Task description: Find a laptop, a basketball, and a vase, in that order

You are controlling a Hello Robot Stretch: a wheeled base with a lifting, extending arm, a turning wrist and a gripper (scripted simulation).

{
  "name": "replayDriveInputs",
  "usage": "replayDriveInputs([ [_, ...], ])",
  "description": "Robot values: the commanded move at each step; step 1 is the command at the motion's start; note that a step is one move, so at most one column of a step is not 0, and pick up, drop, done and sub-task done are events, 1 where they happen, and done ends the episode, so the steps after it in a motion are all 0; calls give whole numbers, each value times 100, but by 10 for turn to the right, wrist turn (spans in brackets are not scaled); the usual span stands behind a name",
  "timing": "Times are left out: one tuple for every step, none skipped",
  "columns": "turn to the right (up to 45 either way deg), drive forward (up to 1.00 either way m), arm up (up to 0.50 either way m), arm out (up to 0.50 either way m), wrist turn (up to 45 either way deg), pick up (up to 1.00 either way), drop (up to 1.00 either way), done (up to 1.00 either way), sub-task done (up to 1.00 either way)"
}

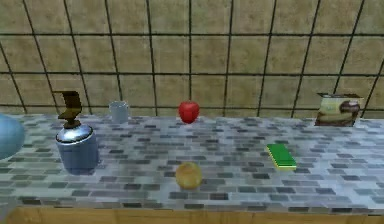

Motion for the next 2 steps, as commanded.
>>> replayDriveInputs([
  [-450,0,0,0,0,0,0,0,0],
  [0,0,0,0,0,0,0,100,0],
])
